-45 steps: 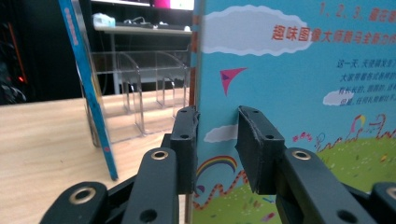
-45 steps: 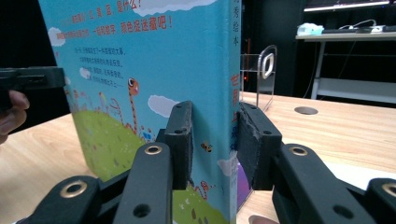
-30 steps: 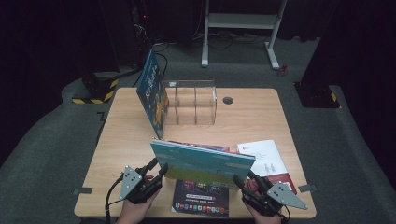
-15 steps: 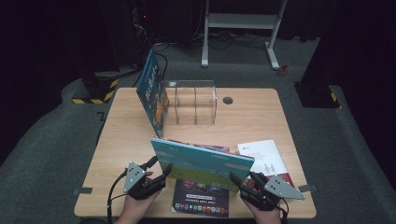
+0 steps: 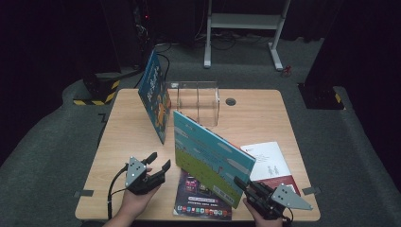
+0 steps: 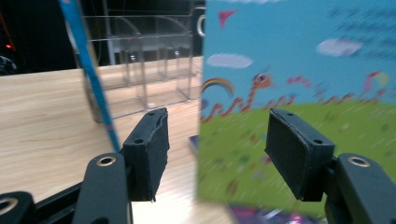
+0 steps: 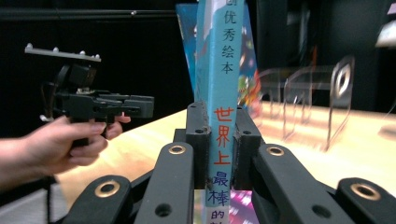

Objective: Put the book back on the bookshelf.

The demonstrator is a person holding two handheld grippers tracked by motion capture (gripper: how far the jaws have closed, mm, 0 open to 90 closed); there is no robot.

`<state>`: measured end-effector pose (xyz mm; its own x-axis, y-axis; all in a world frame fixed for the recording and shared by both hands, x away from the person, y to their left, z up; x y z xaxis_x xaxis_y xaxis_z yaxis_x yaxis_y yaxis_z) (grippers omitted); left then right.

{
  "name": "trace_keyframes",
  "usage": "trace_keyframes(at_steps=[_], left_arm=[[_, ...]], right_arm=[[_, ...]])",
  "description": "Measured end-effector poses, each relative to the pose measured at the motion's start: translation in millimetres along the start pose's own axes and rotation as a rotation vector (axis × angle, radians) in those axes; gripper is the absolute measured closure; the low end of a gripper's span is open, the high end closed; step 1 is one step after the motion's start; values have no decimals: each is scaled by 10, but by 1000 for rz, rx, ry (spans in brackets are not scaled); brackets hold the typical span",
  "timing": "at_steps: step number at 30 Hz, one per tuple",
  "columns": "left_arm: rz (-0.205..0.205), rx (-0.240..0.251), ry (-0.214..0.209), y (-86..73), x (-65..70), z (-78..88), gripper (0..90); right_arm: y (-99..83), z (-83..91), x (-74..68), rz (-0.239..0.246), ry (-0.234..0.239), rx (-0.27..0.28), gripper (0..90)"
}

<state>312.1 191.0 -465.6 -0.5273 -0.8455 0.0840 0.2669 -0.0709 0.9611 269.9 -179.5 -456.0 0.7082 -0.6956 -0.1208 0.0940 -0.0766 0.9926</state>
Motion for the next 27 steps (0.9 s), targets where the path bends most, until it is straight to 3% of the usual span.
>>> trace_keyframes(at_steps=[1, 4, 8, 10, 12, 16, 19, 22, 24, 27], left_arm=[[-9, -4, 10, 3, -37, 10, 391], [-21, -10, 40, -31, -159, 54, 394], [14, -19, 74, -197, -267, 62, 398], [40, -48, 62, -253, -295, 35, 403], [30, -66, 68, -265, -311, 22, 397], [58, -62, 68, -269, -326, 24, 400], [49, -64, 39, -236, -249, 38, 390], [17, -52, 2, -157, -73, 53, 353], [-16, -49, -15, -98, 62, 56, 332], [1, -35, -34, -32, 195, 62, 317]], right_arm=[[24, -17, -44, 18, -15, 3, 814], [51, -65, -104, 0, -40, 16, 815], [54, -140, -156, 28, -88, 24, 814], [52, -202, -192, 54, -117, 29, 814], [47, -261, -211, 66, -139, 33, 813], [20, -377, -283, 69, -209, 41, 812], [-19, -470, -398, 97, -238, 31, 812], [-69, -573, -530, 111, -258, 13, 811], [-93, -630, -583, 93, -277, 8, 811], [-115, -694, -607, 62, -305, 2, 810]])
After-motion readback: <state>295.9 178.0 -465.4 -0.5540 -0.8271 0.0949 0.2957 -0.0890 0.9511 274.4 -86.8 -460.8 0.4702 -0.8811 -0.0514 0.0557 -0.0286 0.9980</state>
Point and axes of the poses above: each handheld gripper's, and its own axes: z roughly backward along the jaws, y roughly out of its top, x roughly to its right, the point moved 2 cm from there along -z, roughly forward along the jaws, and after that the axes turned 5 degrees about -y, right-handed, at the moved point
